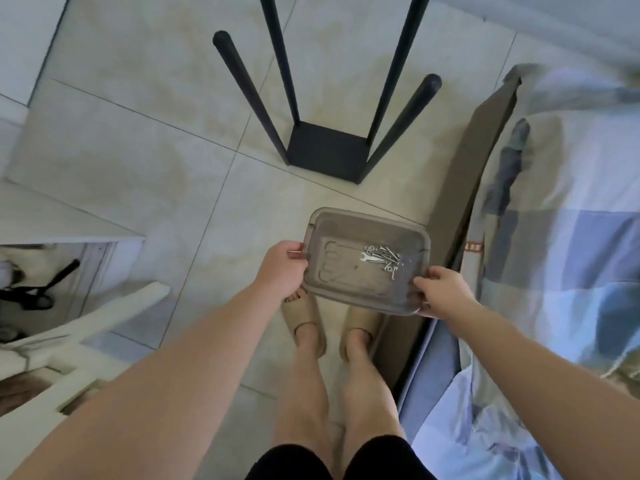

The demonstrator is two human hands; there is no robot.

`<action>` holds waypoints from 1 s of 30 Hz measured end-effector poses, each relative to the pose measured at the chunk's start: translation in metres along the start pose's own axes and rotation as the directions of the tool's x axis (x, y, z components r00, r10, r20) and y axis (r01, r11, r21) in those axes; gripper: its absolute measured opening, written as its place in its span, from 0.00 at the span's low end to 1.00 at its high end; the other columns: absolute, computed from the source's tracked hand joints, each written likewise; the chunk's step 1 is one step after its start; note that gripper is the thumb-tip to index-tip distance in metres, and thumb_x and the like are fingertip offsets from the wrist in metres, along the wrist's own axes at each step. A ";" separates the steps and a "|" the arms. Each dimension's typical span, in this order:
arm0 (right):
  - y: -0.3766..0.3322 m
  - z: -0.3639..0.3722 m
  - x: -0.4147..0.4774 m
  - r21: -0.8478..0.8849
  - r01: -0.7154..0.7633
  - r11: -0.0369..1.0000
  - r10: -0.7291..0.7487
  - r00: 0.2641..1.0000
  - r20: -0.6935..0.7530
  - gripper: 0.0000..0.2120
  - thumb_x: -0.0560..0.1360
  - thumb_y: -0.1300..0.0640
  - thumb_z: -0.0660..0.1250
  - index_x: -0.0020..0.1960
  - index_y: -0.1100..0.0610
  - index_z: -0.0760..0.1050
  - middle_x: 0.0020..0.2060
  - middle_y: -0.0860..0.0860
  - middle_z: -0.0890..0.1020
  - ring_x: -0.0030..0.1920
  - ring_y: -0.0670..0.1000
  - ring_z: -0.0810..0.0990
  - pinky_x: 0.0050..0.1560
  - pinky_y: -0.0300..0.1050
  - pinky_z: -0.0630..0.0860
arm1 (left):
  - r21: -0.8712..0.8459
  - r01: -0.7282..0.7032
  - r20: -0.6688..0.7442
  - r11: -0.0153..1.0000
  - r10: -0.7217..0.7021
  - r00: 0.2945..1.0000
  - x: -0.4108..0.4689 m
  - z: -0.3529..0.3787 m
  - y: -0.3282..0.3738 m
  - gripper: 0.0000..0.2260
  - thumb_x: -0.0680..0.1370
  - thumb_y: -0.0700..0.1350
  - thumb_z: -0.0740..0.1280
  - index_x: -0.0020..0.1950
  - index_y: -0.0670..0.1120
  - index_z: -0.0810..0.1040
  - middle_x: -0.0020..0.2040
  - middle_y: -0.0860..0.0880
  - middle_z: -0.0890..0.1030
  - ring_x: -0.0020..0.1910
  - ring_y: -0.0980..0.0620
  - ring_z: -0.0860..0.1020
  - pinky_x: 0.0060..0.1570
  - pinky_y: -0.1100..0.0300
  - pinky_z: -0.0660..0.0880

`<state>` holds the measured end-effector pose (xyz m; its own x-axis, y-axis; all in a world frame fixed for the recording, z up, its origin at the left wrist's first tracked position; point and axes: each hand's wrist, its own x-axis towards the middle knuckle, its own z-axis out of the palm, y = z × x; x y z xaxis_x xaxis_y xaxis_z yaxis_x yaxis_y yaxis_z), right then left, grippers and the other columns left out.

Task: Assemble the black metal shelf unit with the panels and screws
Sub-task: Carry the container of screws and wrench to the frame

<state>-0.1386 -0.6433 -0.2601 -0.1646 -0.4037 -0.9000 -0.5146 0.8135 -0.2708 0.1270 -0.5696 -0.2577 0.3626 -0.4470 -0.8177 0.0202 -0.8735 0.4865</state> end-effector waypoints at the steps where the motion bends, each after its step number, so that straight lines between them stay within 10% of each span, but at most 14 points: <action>1: 0.005 0.012 0.023 0.013 -0.033 0.999 0.033 0.999 0.009 0.12 0.80 0.68 0.62 0.40 0.57 0.72 0.39 0.58 0.78 0.35 0.54 0.78 0.33 0.47 0.79 | 0.020 -0.002 -0.010 1.000 0.002 1.000 0.022 0.006 -0.013 0.12 0.77 0.33 0.65 0.55 0.47 0.77 0.49 0.49 0.82 0.44 0.52 0.81 0.49 0.56 0.78; 7: 0.023 0.068 0.164 -0.082 -0.042 0.996 0.043 0.999 0.007 0.07 0.79 0.66 0.63 0.46 0.59 0.78 0.47 0.61 0.83 0.46 0.61 0.83 0.54 0.61 0.82 | 0.144 -0.032 -0.005 0.989 0.033 0.999 0.171 0.055 -0.091 0.08 0.75 0.36 0.65 0.48 0.48 0.78 0.45 0.49 0.82 0.47 0.46 0.81 0.51 0.51 0.78; 18: 0.008 0.111 0.336 -0.097 0.034 0.995 -0.035 0.999 -0.014 0.07 0.81 0.62 0.64 0.45 0.53 0.73 0.49 0.55 0.80 0.50 0.55 0.79 0.51 0.53 0.75 | 0.056 -0.069 0.009 0.996 0.069 0.998 0.345 0.119 -0.128 0.12 0.77 0.36 0.64 0.44 0.54 0.71 0.42 0.51 0.81 0.40 0.48 0.80 0.34 0.60 0.73; 23: 0.006 0.108 0.355 -0.121 0.020 0.992 -0.030 0.996 -0.086 0.03 0.80 0.61 0.65 0.53 0.56 0.76 0.56 0.57 0.81 0.56 0.57 0.80 0.49 0.52 0.76 | 0.074 -0.114 0.033 0.991 0.112 0.993 0.353 0.126 -0.122 0.10 0.79 0.39 0.65 0.55 0.54 0.72 0.49 0.55 0.82 0.42 0.53 0.80 0.31 0.64 0.72; 26: 0.007 0.105 0.341 -0.176 0.028 0.984 -0.040 0.997 -0.068 0.16 0.80 0.58 0.66 0.68 0.55 0.73 0.62 0.56 0.78 0.58 0.57 0.78 0.52 0.53 0.77 | 0.134 -0.063 0.038 0.989 0.059 0.998 0.334 0.123 -0.117 0.19 0.81 0.44 0.66 0.71 0.52 0.68 0.58 0.52 0.76 0.50 0.47 0.80 0.46 0.54 0.78; 30: 0.003 0.095 0.294 -0.404 0.102 0.909 -0.130 0.991 -0.042 0.31 0.80 0.58 0.67 0.80 0.58 0.60 0.60 0.59 0.77 0.54 0.58 0.75 0.56 0.50 0.72 | 0.283 0.030 0.063 0.959 -0.050 0.997 0.280 0.109 -0.114 0.26 0.81 0.52 0.64 0.78 0.51 0.60 0.61 0.48 0.77 0.40 0.47 0.80 0.41 0.55 0.76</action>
<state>-0.1086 -0.7195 -0.5582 -0.1315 -0.5231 -0.8421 -0.8247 0.5291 -0.1998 0.1243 -0.6164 -0.5755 0.3021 -0.4144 -0.8585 -0.2335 -0.9053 0.3549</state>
